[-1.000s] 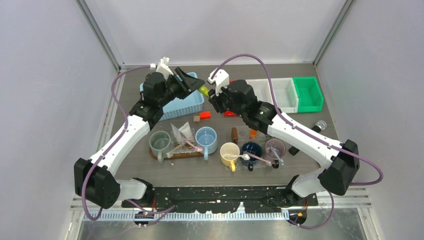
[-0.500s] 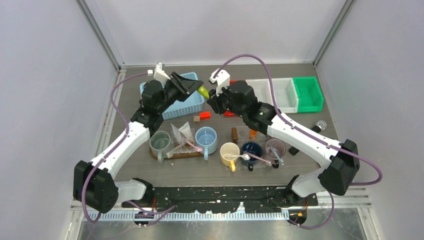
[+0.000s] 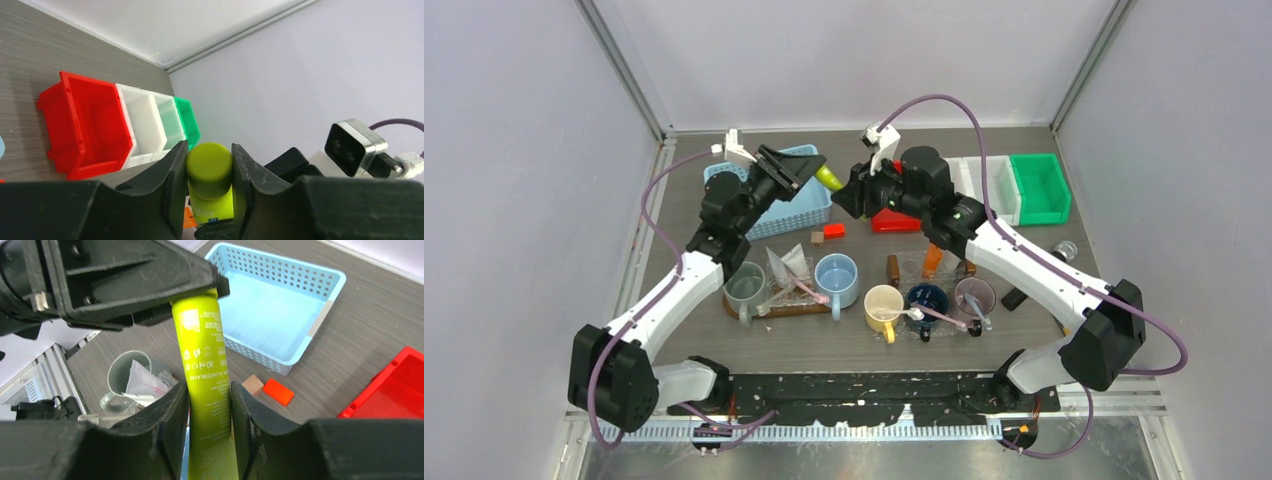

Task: Prepare toiletry sets of a toothbrush and toothpaste on the tray
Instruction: Pick up the toothpaste from the storage box.

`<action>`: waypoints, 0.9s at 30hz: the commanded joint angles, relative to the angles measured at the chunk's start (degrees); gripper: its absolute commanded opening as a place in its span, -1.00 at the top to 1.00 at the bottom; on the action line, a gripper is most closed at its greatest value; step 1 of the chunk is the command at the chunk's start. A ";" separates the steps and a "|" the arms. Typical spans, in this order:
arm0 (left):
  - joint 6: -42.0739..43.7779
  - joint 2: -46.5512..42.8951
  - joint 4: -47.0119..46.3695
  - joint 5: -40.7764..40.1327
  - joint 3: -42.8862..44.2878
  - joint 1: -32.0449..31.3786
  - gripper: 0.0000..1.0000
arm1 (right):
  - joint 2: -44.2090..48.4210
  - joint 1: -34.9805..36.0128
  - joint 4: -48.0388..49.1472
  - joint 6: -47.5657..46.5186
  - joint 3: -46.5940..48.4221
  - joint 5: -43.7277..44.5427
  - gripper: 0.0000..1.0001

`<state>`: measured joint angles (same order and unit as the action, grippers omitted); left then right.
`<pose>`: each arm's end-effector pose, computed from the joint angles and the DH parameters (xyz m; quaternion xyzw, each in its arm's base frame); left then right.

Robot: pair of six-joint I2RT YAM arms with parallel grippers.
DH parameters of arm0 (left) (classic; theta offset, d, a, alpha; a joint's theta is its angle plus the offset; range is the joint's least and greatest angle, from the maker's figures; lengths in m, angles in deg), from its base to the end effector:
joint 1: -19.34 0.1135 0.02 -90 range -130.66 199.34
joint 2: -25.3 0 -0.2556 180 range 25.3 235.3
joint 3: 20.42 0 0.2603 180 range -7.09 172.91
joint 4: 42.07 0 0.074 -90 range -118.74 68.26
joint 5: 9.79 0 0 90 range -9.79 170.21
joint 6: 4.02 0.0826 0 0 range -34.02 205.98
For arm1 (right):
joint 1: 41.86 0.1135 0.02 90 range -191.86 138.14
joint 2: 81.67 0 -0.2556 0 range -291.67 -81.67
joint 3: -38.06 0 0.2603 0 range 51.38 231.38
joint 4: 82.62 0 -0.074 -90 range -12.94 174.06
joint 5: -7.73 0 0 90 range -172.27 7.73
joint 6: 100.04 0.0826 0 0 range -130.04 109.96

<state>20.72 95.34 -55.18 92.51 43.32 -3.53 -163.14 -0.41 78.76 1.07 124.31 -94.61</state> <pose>0.3111 -0.1503 0.3435 -0.1639 0.6444 -0.5682 0.4848 0.2819 0.2725 0.3510 -0.2688 0.7380 0.3474 0.5124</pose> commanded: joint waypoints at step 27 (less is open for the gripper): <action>-24.23 -4.99 8.24 -7.61 1.69 4.94 1.00 | 11.25 -0.04 55.72 -27.92 -29.87 -6.20 -0.41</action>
<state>-0.46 92.17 -43.22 82.74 43.32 1.10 -151.45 -0.41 119.91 -22.71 95.17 -98.10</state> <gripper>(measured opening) 0.336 0.707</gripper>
